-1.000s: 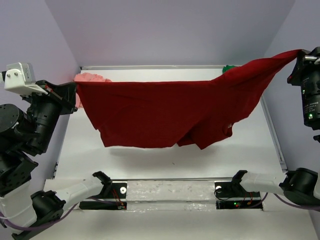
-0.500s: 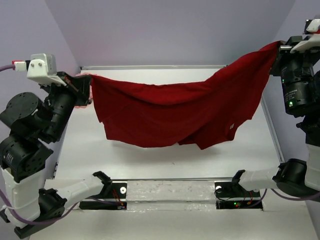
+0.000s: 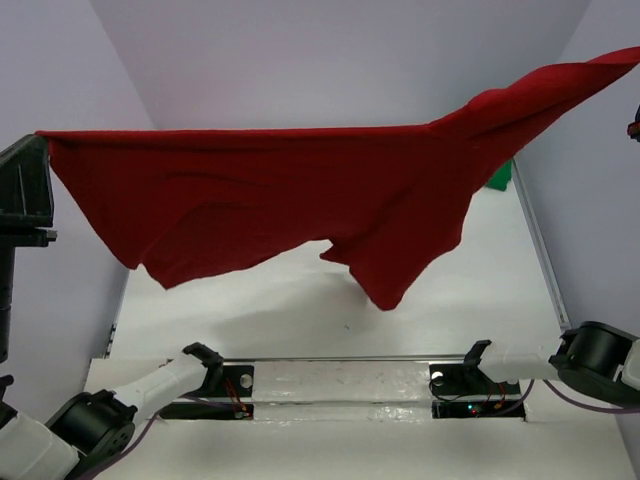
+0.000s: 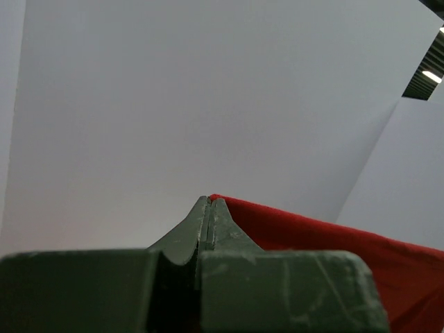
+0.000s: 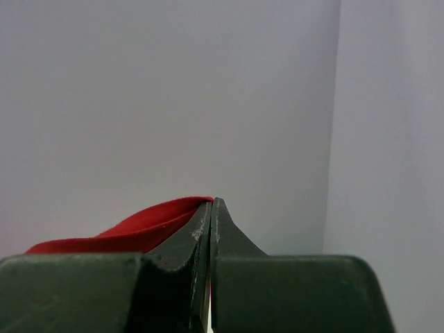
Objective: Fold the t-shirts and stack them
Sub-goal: Flatten out the tshirt
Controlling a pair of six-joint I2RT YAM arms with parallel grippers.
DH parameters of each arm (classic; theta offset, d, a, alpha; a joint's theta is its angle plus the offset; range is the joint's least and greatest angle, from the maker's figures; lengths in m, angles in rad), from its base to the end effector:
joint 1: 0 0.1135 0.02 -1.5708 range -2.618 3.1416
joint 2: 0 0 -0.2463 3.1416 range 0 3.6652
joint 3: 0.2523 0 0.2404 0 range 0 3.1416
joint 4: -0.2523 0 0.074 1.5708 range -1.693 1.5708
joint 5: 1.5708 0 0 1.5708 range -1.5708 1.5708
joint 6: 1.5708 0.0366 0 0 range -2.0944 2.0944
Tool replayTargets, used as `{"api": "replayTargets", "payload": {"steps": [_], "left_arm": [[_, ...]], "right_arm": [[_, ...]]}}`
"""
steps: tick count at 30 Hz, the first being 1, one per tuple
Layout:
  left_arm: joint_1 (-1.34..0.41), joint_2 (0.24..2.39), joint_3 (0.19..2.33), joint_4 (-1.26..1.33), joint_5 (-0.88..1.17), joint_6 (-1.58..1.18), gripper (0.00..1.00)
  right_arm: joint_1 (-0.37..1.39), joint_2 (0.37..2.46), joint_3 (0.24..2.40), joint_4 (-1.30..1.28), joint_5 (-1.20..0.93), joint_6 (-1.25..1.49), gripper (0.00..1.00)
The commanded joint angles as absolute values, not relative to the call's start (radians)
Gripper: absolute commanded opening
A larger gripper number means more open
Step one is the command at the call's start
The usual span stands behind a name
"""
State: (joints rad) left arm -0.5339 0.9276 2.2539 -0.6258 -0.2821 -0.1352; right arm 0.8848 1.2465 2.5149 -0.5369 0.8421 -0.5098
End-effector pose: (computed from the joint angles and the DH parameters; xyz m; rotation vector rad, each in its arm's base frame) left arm -0.0345 0.0323 0.6213 -0.0886 0.9092 -0.4999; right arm 0.0381 0.0034 0.6528 0.0997 1.1054 -0.0174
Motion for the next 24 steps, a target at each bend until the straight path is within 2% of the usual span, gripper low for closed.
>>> {"api": "replayTargets", "payload": {"steps": [1,7,11,16,18,24], "left_arm": [[-0.522,1.003,2.26,-0.589,-0.279,-0.109,0.0],[-0.509,0.973,2.146,-0.6,-0.273,-0.11,0.0],[-0.505,1.0,2.105,-0.601,-0.284,-0.11,0.0],[-0.505,1.048,2.186,-0.609,-0.273,-0.101,0.0],[-0.505,1.017,2.16,-0.607,-0.267,-0.11,0.0],[-0.489,0.913,2.051,-0.623,-0.253,-0.135,0.0]], "right_arm": [[0.888,1.272,2.517,-0.446,0.779,-0.581,0.0],[0.897,1.2,2.408,-0.436,0.821,-0.601,0.0],[0.908,1.19,2.335,-0.339,0.868,-0.686,0.0],[1.012,1.249,2.376,-0.227,0.937,-0.837,0.0],[1.038,1.249,2.347,-0.143,0.989,-0.894,0.0],[1.069,1.218,2.339,-0.155,1.032,-0.897,0.0]]}}
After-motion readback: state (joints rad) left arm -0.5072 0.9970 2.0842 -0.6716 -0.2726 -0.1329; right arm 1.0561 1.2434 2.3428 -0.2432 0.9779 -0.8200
